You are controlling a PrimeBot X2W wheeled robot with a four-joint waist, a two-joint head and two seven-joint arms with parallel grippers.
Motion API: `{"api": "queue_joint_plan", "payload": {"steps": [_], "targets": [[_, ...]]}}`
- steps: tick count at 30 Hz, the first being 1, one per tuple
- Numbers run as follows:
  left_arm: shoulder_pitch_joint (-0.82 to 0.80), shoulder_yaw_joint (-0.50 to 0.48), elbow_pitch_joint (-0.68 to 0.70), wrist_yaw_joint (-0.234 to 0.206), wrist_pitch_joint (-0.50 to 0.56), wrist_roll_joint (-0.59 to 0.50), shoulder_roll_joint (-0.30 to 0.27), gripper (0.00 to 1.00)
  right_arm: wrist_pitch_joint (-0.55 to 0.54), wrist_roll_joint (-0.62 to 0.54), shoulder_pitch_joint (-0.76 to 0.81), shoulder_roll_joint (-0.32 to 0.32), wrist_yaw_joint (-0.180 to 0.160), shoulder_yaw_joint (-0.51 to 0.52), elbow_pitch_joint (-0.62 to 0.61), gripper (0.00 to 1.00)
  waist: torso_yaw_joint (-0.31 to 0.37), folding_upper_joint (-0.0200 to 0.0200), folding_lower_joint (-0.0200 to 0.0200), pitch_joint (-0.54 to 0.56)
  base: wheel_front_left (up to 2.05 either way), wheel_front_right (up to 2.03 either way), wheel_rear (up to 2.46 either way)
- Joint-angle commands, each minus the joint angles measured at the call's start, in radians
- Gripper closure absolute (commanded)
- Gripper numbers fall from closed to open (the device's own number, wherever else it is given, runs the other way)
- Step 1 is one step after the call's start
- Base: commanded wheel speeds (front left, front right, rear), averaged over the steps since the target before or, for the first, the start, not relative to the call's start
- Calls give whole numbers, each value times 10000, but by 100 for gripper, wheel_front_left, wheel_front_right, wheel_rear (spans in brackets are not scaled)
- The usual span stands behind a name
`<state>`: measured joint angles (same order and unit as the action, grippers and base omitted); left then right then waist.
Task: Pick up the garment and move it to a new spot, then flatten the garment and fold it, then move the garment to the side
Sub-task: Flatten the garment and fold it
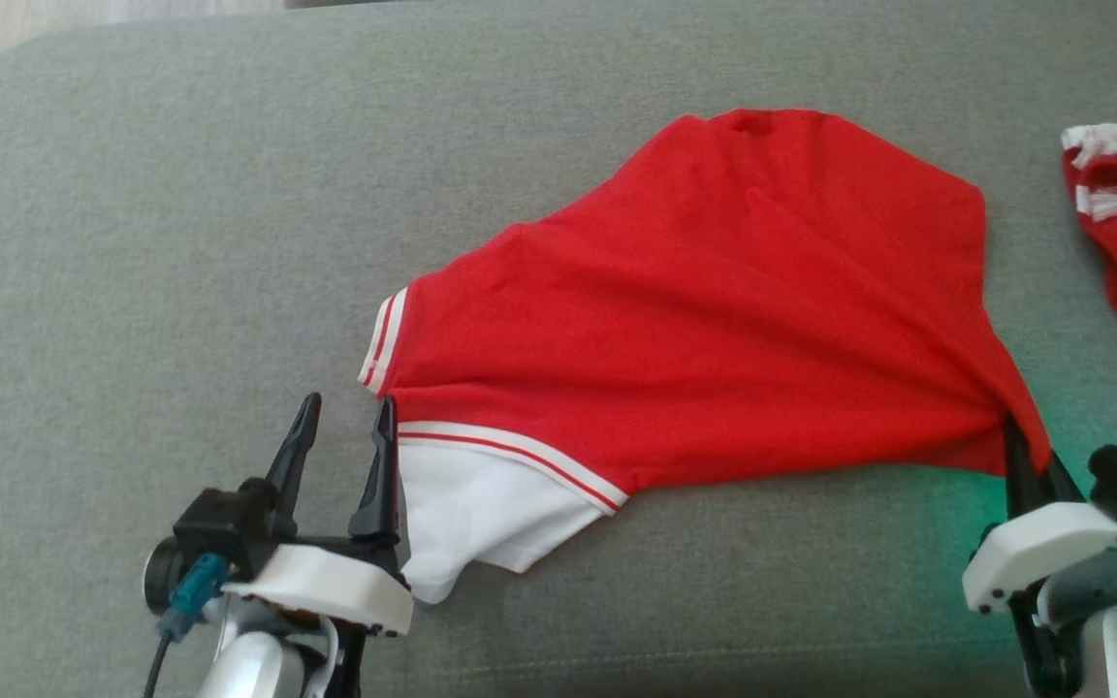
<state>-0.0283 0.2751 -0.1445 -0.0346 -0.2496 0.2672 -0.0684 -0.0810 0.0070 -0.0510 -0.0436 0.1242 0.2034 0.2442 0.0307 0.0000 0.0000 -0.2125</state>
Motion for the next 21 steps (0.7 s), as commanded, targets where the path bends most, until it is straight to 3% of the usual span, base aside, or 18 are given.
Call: {"api": "queue_joint_plan", "payload": {"steps": [1,2,12,17,21], "targets": [[-325,-380,316,-4,-122,-105,10,0,3,-111,-242,-66,65,-164,-245,55,77,0,0,34,0,0,0],[-318,-386,314,1,-122,-125,13,0,25,-144,-243,-66,65,-135,-237,0,127,0,0,63,0,0,0],[-183,-356,318,60,-122,-181,70,0,185,-312,238,-66,65,413,-1285,0,452,0,0,275,0,0,0],[-189,-228,274,125,-122,-205,97,0,-157,-484,-130,-87,65,-616,-1803,0,298,0,0,299,0,0,0],[-224,-179,265,119,-122,-211,116,0,-625,-524,-799,-457,65,-1595,-1385,0,11,0,0,251,0,0,0]]}}
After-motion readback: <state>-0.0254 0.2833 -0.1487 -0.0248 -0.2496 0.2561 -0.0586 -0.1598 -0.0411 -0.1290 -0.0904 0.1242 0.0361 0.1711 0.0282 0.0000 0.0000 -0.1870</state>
